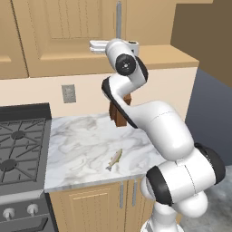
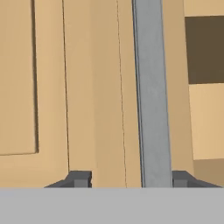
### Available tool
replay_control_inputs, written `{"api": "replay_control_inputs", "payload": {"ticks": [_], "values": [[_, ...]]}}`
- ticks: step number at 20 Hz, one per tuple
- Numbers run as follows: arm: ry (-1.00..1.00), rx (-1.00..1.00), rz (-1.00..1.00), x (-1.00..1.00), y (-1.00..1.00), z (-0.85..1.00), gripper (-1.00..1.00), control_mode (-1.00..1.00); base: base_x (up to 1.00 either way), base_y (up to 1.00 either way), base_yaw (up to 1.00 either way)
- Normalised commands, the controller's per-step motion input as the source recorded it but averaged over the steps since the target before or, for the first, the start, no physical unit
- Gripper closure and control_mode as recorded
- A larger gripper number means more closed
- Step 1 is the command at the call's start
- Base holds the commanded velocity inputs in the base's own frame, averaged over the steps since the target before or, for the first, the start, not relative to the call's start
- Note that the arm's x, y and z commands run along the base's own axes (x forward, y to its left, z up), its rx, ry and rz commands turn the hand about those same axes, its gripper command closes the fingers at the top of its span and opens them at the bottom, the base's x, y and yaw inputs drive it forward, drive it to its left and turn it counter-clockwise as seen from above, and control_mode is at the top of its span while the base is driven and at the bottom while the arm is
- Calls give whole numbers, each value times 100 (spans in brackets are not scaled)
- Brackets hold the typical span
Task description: Retrieve the tupperware from the cabinet, then place the raw meat into the tupperware to avoid contamination.
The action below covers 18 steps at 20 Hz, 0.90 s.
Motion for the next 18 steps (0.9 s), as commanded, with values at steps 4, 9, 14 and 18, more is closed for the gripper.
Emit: {"api": "replay_control_inputs", "payload": {"ticks": [4, 9, 14, 18], "values": [[0, 0, 0, -30, 12, 18, 100, -100, 0, 0, 0], [0, 0, 0, -42, 23, 22, 100, -100, 0, 0, 0], [0, 0, 0, -42, 31, 20, 100, -100, 0, 0, 0], [0, 0, -1, -38, 54, 6, 100, -100, 0, 0, 0]]}}
